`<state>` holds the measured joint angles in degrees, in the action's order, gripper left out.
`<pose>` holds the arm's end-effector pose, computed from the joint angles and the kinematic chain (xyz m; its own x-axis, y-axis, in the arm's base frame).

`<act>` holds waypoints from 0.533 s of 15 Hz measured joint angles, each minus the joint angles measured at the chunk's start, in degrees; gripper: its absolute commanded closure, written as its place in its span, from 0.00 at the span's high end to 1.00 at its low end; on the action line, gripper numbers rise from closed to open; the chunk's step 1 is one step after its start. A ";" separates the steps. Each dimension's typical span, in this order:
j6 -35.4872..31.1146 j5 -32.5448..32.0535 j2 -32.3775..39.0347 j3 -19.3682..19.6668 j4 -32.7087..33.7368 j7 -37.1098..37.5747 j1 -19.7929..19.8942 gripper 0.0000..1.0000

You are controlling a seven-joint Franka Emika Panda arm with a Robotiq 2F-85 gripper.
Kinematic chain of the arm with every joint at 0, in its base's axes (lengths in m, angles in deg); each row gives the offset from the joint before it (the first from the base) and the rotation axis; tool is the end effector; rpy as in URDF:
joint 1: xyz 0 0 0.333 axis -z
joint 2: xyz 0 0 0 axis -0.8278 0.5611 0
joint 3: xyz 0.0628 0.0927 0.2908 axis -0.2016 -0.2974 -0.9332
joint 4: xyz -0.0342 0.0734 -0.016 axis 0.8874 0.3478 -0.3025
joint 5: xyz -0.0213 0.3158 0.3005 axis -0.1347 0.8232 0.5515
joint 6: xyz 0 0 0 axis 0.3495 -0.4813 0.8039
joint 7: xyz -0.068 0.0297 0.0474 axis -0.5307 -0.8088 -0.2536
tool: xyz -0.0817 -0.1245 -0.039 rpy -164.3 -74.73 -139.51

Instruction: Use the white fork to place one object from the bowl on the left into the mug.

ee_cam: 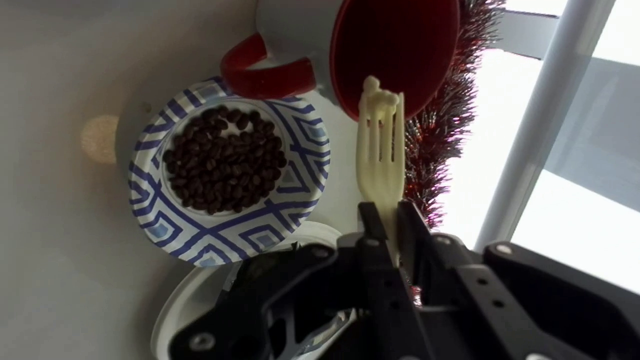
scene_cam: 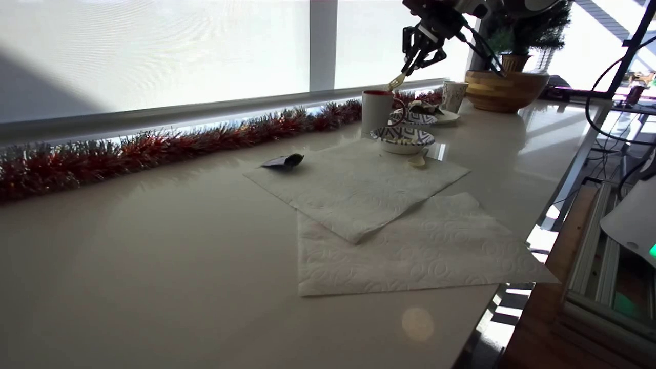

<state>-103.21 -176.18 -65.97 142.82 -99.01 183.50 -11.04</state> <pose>0.5182 -0.1120 0.2722 0.0333 -0.9804 0.1942 -0.8296 -0.1355 -0.5417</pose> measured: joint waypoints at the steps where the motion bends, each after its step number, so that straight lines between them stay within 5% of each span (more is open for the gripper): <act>1: 0.00 1.24 0.45 0.15 0.00 -0.53 0.30 0.03; 8: -1.61 9.42 4.89 0.18 0.13 -2.96 1.79 0.03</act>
<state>-104.83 -166.76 -61.08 143.00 -98.88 180.54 -9.25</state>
